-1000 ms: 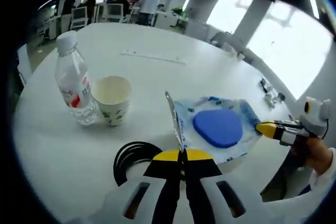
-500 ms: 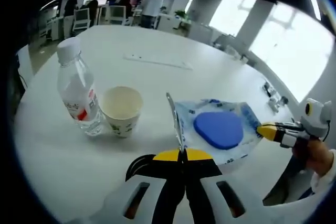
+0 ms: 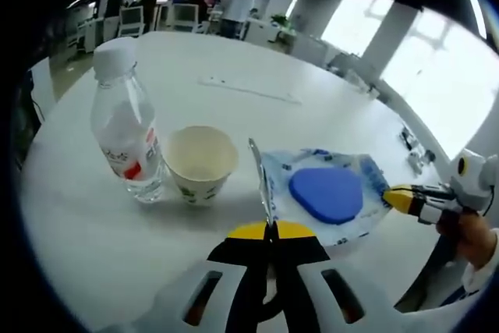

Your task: Arrange the tabletop items into an orderly group along one side of the table until the central work area is clear of visible clutter.

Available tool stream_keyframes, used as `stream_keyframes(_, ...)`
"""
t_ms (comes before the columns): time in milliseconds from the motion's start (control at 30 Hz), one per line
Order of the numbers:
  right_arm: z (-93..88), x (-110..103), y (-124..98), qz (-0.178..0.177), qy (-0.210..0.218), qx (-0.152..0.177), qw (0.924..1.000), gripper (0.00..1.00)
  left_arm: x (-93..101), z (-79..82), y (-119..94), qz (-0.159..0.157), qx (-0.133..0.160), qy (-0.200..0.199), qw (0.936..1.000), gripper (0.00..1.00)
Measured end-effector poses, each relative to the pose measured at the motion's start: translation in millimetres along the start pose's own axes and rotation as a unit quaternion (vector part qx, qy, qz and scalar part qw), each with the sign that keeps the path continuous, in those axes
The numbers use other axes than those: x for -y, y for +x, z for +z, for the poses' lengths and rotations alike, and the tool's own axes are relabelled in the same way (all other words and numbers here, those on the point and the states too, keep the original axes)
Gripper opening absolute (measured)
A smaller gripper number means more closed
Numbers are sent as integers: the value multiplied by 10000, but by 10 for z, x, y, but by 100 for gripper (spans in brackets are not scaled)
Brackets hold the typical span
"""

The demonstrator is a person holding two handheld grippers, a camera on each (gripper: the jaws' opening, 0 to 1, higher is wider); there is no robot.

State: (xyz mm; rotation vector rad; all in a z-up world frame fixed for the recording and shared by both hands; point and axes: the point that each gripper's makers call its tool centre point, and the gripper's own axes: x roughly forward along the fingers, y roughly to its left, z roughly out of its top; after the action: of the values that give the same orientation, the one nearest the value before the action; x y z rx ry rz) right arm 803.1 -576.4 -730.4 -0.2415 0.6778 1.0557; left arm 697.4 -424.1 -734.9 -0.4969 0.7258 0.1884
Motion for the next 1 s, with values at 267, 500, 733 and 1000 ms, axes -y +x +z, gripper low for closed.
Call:
stream_keyframes(267,37,40,133,-64,-44,-42,10000,0,-58,4,92,64,-35,-36,10000,0)
stream_keyframes(500,4,56,246,-228,-226,-107,9994,0,-116,25,215,102,-79,-48,9999,0)
stream_keyframes(733,-75,40,306,-257,-495,-237,9982,0,-173,13,284,173,-128,130,9997,0)
stream_keyframes(1000,-122,90,361,-290,-472,-326,9979,0,-206,-6,400,194,-176,47,9996,0)
